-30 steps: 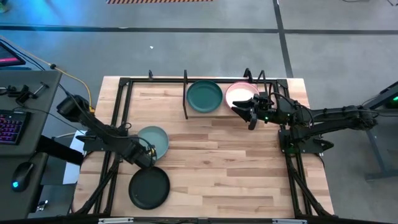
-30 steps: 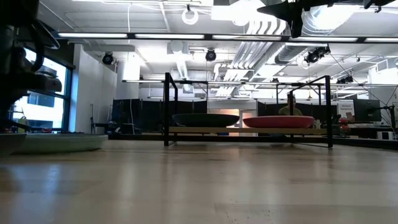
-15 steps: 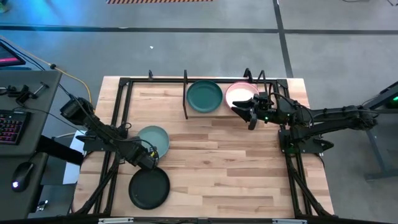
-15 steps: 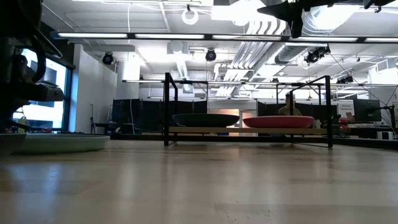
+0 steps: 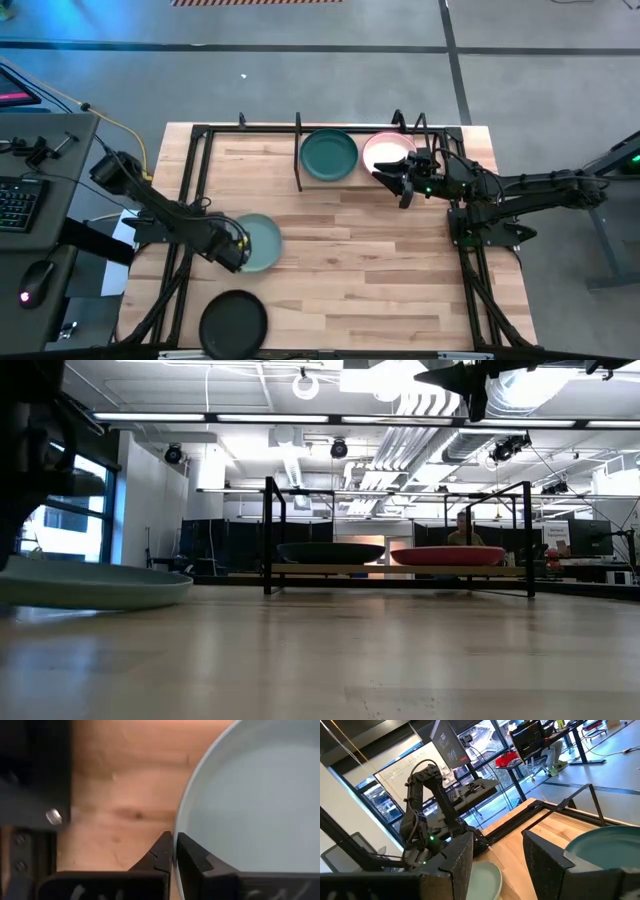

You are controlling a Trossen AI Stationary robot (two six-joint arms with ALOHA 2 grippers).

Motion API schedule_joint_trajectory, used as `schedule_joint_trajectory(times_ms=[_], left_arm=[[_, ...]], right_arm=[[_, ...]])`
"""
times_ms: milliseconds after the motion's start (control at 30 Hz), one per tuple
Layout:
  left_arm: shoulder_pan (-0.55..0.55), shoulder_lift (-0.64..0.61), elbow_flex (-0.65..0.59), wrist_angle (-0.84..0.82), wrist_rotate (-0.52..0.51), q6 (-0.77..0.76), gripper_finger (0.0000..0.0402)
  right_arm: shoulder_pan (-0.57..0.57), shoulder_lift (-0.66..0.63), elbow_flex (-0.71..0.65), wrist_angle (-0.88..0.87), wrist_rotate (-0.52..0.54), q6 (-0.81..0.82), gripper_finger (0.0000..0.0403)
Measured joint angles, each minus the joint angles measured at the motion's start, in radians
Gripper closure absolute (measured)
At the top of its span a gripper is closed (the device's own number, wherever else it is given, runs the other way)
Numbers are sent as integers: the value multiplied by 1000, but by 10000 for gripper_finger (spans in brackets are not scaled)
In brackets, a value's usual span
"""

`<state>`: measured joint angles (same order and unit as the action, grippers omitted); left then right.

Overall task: Place and stack plates onto a shelf
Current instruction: Stack the gray plate on top of the dark blue plate

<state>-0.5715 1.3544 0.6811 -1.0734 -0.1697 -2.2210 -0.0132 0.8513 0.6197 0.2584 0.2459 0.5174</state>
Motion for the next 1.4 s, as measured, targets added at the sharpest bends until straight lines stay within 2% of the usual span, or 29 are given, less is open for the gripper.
schedule_joint_trajectory(times_ms=[167,267,400,600,700,800,933,1100,1267,1400], left_arm=[[49,-118,0,-78,-101,33,399],[90,-182,7,-70,-145,111,400],[149,-230,62,-11,-152,343,400],[253,-221,224,72,-115,696,401],[326,-188,338,113,-121,850,401],[406,-123,475,148,-128,1019,401],[518,-13,675,192,-128,1273,401],[662,127,885,277,-130,1536,401],[795,264,1032,318,-131,1683,401],[881,363,1087,318,-124,1749,401]], right_arm=[[0,0,0,0,15,1,247],[0,0,0,0,15,2,247],[0,0,0,0,15,1,247],[0,0,0,0,35,2,247],[0,0,0,15,35,10,247],[0,0,0,124,35,40,247],[0,-4,2,257,36,-26,247],[0,-14,2,287,38,-79,247],[0,-14,2,284,38,-81,247],[0,-14,2,284,38,-81,247]])
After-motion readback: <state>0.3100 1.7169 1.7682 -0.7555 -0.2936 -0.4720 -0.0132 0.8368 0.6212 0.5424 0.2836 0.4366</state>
